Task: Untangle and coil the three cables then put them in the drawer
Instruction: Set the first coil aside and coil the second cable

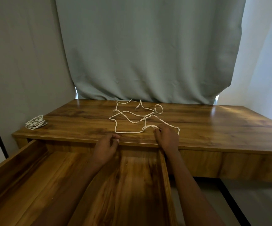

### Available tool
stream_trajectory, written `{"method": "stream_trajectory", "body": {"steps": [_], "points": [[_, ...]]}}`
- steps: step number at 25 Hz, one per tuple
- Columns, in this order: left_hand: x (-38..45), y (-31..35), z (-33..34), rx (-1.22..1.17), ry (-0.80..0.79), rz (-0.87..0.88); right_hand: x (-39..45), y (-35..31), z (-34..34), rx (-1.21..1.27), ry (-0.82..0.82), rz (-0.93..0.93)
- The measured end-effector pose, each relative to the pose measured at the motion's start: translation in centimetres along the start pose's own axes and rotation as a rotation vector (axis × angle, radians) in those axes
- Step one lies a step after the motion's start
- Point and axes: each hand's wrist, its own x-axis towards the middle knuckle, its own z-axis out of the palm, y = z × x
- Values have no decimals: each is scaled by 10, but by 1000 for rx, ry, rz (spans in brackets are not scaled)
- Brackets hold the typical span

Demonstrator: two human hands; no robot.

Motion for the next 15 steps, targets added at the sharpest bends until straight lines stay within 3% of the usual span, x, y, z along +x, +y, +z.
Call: {"method": "stream_trajectory", "body": {"steps": [2, 5, 11, 15], "points": [[0, 6, 4, -1, -15, 24, -3, 4, -2, 210, -53, -94], [7, 8, 7, 105, -18, 74, 13, -15, -10, 394, -51, -47], [16, -10, 13, 461, -259, 23, 45, -53, 4, 447, -303, -106], [22, -25, 8, 505, -241, -57, 43, -85, 21, 649, -403, -86]]}}
